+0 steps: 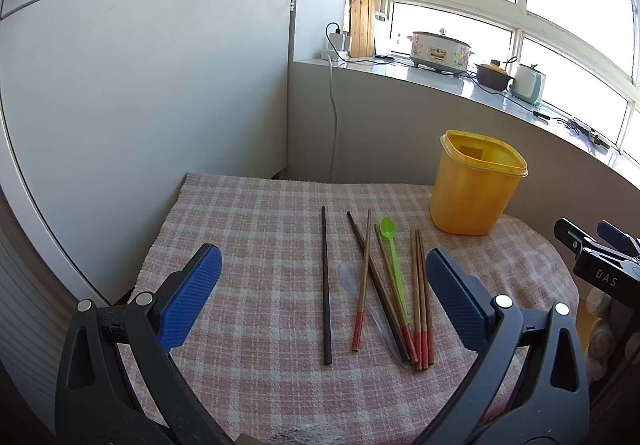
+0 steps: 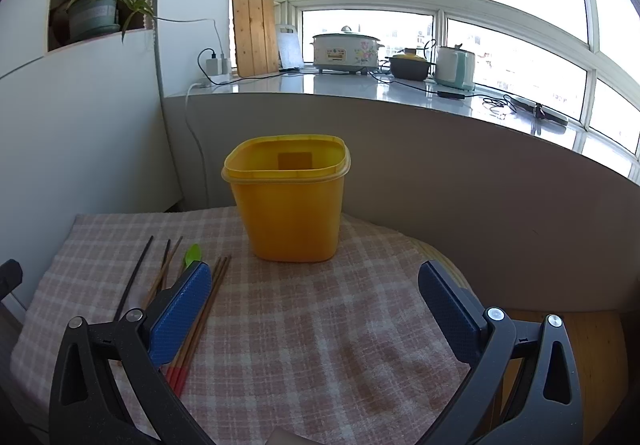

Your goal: Organize utensils

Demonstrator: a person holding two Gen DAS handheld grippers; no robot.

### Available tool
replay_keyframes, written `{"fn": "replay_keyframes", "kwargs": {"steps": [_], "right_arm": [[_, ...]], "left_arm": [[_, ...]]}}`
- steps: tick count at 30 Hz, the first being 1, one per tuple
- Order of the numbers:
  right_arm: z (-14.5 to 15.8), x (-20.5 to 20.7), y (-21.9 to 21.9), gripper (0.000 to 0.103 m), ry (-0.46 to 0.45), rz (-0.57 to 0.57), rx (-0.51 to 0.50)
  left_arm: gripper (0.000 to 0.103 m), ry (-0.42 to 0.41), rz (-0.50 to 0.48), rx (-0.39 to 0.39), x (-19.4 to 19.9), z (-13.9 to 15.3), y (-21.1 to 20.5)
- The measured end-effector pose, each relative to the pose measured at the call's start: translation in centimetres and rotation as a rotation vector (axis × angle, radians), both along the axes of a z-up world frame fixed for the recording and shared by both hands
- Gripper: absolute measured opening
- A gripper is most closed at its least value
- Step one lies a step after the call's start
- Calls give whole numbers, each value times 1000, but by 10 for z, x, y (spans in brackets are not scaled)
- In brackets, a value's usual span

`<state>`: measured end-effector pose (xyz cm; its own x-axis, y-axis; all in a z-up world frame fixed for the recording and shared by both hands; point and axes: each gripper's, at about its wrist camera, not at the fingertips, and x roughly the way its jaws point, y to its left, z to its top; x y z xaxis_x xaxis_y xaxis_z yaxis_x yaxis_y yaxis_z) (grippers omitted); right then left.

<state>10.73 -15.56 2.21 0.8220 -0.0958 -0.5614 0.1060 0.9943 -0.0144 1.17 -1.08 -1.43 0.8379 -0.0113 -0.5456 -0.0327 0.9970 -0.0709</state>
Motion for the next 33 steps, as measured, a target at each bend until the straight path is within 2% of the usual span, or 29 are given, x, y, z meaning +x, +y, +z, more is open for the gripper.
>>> {"fn": "replay_keyframes", "kwargs": {"steps": [33], "right_arm": [[-5,6,-3,102,43,4,23]], "left_arm": [[103,29,0,-9,3,-7,5]]}}
